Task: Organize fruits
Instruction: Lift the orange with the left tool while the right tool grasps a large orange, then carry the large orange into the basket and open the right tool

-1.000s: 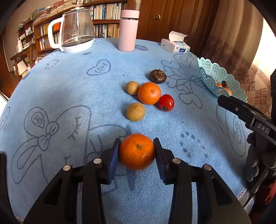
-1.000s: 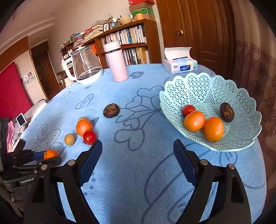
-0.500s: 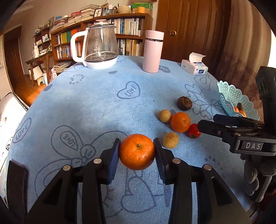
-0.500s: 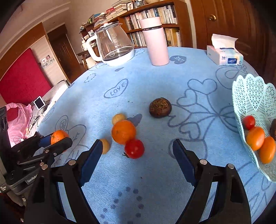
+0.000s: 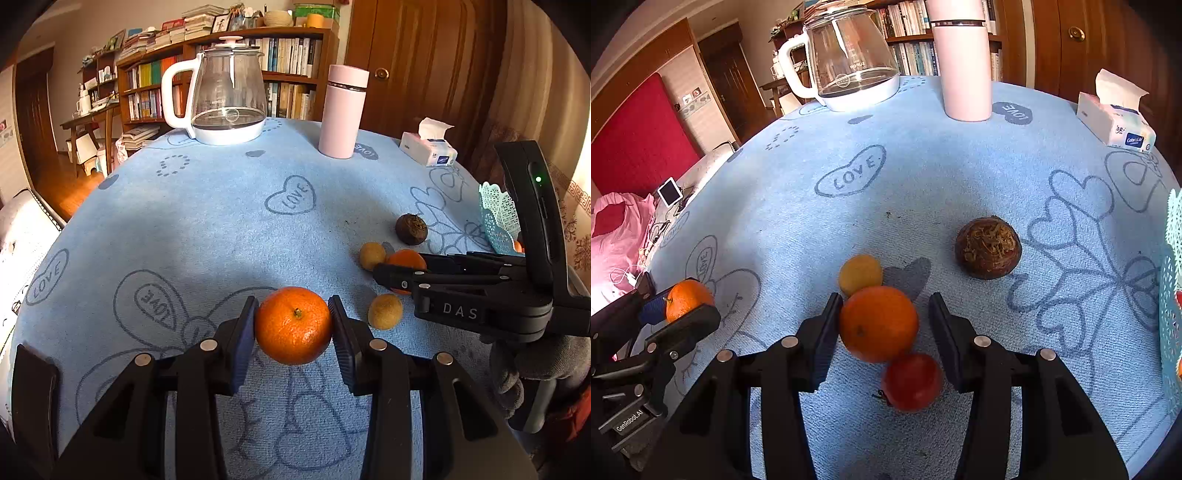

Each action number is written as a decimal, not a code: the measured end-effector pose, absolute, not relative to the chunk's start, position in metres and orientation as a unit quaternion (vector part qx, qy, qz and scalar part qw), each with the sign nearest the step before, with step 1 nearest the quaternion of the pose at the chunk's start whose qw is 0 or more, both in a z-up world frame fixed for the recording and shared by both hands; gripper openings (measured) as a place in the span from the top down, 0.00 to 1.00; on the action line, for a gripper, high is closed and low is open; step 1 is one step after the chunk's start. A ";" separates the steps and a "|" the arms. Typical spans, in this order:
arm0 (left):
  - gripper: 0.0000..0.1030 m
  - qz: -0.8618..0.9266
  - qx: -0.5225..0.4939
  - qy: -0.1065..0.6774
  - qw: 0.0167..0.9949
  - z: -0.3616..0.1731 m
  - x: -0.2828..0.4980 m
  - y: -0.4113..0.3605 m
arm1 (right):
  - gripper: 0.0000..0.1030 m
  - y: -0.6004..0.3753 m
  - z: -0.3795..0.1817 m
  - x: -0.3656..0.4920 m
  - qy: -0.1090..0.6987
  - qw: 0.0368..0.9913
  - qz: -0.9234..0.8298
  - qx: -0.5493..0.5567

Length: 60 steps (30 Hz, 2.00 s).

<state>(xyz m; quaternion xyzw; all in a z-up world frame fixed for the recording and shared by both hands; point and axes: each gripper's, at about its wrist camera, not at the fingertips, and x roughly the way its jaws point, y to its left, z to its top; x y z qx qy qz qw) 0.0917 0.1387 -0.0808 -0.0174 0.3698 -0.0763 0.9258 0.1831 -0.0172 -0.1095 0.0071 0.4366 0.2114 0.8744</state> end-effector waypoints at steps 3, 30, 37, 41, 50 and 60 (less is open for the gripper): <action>0.62 -0.076 -0.017 0.370 0.926 -0.082 0.092 0.138 | 0.60 -0.018 -0.108 0.180 0.433 0.875 0.214 0.011; 0.62 -0.077 -0.001 0.360 0.930 -0.074 0.093 0.127 | 0.61 -0.124 -0.048 0.156 0.329 0.930 0.101 0.130; 0.62 -0.081 0.004 0.357 0.931 -0.070 0.093 0.122 | 0.61 -0.180 -0.043 0.147 0.308 0.936 0.028 0.169; 0.62 -0.083 0.006 0.356 0.931 -0.069 0.094 0.119 | 0.61 -0.216 -0.046 0.138 0.299 0.936 -0.029 0.185; 0.62 -0.091 0.018 0.354 0.931 -0.067 0.095 0.107 | 0.61 -0.283 -0.061 0.113 0.297 0.924 -0.133 0.201; 0.62 -0.104 0.038 0.348 0.931 -0.061 0.096 0.087 | 0.60 -0.290 -0.066 0.104 0.285 0.927 -0.156 0.188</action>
